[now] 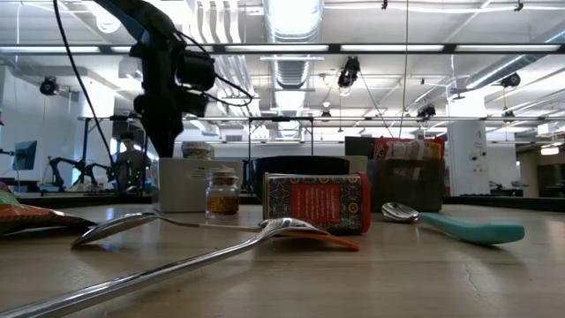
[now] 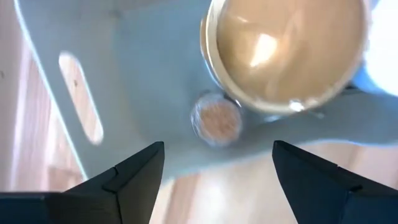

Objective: Pick & Place Food Item
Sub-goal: Put the orange seasoning pack into the left white bin

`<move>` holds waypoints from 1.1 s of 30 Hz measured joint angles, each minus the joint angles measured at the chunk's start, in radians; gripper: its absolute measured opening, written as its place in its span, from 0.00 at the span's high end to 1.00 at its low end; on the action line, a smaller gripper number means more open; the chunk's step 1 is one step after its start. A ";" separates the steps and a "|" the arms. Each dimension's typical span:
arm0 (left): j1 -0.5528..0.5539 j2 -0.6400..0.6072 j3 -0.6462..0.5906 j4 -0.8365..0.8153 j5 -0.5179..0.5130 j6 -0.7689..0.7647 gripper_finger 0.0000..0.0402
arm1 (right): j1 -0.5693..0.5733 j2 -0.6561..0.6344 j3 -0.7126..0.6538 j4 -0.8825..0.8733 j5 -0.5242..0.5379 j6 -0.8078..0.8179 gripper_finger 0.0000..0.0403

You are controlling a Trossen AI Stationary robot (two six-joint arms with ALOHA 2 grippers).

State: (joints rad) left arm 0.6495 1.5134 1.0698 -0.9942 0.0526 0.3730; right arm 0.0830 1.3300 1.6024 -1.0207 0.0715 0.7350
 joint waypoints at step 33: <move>-0.664 -0.183 -0.024 -0.083 0.214 -0.961 0.43 | -0.075 -0.001 0.000 0.007 0.088 -0.085 0.22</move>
State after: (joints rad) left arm -0.0141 1.3308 1.0458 -1.0770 0.2664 -0.5875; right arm 0.0082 1.3289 1.6024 -1.0134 0.1596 0.6502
